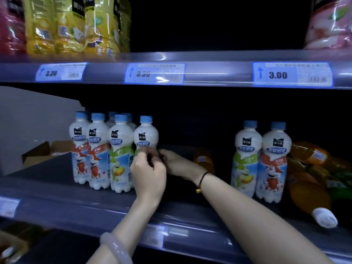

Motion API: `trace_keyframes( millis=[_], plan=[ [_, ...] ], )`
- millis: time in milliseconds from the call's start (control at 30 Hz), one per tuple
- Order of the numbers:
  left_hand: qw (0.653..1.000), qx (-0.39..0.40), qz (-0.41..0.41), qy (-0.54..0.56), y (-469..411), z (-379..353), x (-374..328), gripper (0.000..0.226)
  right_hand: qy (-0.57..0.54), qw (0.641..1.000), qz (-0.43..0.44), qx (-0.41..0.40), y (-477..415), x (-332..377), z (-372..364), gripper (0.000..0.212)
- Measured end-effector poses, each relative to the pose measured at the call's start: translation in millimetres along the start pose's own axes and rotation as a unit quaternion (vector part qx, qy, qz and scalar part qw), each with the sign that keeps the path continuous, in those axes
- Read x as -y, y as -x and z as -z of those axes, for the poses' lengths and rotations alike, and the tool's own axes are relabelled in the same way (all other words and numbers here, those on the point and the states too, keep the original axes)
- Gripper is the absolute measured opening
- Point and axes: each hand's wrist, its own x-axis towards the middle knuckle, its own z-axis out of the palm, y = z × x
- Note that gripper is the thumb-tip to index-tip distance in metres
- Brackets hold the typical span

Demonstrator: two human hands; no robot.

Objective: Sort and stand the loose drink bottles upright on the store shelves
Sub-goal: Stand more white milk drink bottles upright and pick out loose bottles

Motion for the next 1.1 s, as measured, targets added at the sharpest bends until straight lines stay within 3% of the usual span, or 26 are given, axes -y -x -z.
trace_keyframes(
  millis=[133,233,333,467,600,700,767,833,1000,1100],
  plan=[
    [0.999,0.031,0.022,-0.03,2.0,8.9,9.5,0.022,-0.048,0.997,-0.013,-0.061,10.5,1.0,-7.9,0.015],
    [0.995,0.085,0.046,-0.032,1.1,9.3,18.6,0.041,-0.032,0.994,-0.046,-0.096,22.5,-1.4,4.7,0.038],
    [0.972,0.207,0.098,-0.043,0.9,-4.3,23.2,0.039,0.031,0.986,-0.072,-0.149,38.4,-9.1,22.9,0.028],
    [0.915,0.36,0.143,-0.112,2.6,-23.5,17.8,0.032,0.125,0.969,-0.1,-0.188,53.3,-16.1,43.1,0.021],
    [0.895,0.342,0.11,-0.266,-19.2,-37.6,27.1,0.057,0.1,0.966,-0.113,-0.21,58.2,-25.1,52.6,0.044],
    [0.854,0.333,0.064,-0.395,-36.4,-45.2,35.2,0.064,0.089,0.966,-0.107,-0.217,59.0,-33.0,56.3,0.052],
    [0.834,0.342,0.076,-0.426,-40.6,-51.7,39.9,0.065,0.093,0.966,-0.108,-0.215,59.0,-36.0,58.6,0.056],
    [0.825,0.346,0.07,-0.441,-39.0,-55.3,45.4,0.061,0.095,0.966,-0.105,-0.214,59.0,-38.9,59.4,0.06],
    [0.79,0.349,-0.057,-0.502,-33.9,-53.8,41.7,0.035,0.08,0.965,-0.1,-0.229,60.4,-39.5,58.6,0.052],
    [0.816,0.357,-0.092,-0.445,-32.6,-43.2,13.0,0.021,0.092,0.959,-0.104,-0.248,59.8,-34.8,56.7,0.049]
  ],
)
